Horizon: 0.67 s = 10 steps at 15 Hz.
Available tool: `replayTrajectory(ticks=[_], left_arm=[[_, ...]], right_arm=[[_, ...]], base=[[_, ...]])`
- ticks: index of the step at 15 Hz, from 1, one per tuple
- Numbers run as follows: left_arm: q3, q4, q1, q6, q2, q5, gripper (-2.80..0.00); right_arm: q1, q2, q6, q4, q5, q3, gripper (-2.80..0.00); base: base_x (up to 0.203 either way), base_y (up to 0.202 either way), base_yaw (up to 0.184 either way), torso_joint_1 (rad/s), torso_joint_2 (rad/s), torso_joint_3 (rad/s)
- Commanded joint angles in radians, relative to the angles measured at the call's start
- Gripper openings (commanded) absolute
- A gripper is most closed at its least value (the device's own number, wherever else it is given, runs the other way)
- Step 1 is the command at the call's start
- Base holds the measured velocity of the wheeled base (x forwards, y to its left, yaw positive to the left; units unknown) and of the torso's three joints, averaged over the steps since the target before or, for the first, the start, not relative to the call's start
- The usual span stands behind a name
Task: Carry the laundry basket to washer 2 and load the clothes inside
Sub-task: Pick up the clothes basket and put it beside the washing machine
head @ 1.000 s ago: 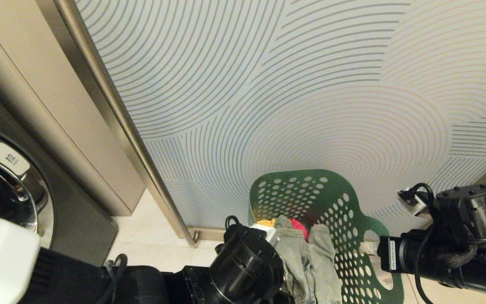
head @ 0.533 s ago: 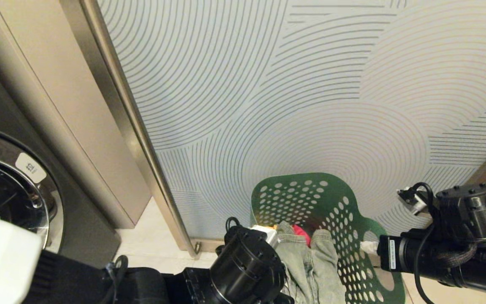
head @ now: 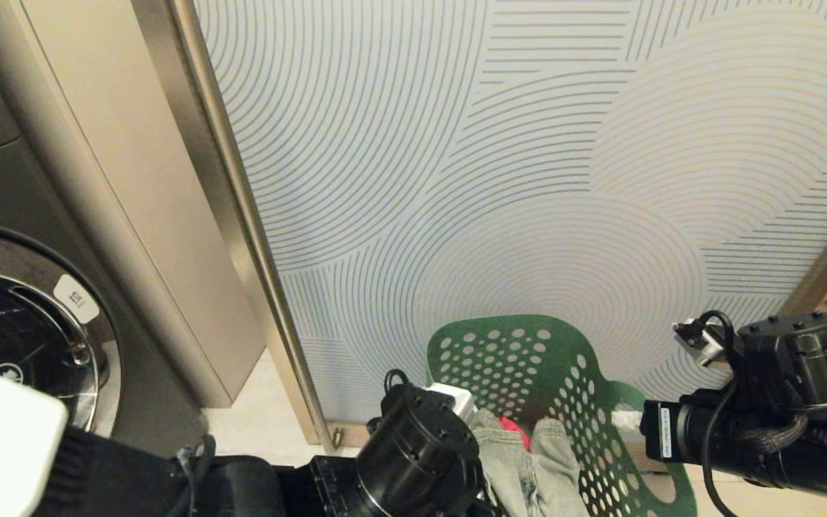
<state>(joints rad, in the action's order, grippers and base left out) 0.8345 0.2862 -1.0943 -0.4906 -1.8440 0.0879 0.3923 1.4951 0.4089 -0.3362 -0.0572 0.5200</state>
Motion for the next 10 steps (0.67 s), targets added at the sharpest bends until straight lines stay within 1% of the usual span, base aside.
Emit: replayTrajectory(ticks=[1,4,10], left_arm=[[0.003,0.002,-0.01,-0.003,0.005,-0.006,-2.8],[0.008,0.002,-0.021,-0.002,0.008,-0.02,-2.8],[0.008,0.002,-0.033,-0.002,0.012,-0.019,-2.8]], right_arm=[[0.0,-0.002,-0.001,-0.003,-0.005,0.0,-2.8],[0.002,-0.004,-0.001,-0.003,-0.007,0.015,-2.8],[0.0,-0.01,-0.023,-0.009,0.002,0.002,-2.8]], base=[[0.0,0.0,0.0,0.0,0.0,0.0],[0.0,0.0,0.0,0.0,0.0,0.0],[0.0,0.0,0.0,0.0,0.0,0.0]])
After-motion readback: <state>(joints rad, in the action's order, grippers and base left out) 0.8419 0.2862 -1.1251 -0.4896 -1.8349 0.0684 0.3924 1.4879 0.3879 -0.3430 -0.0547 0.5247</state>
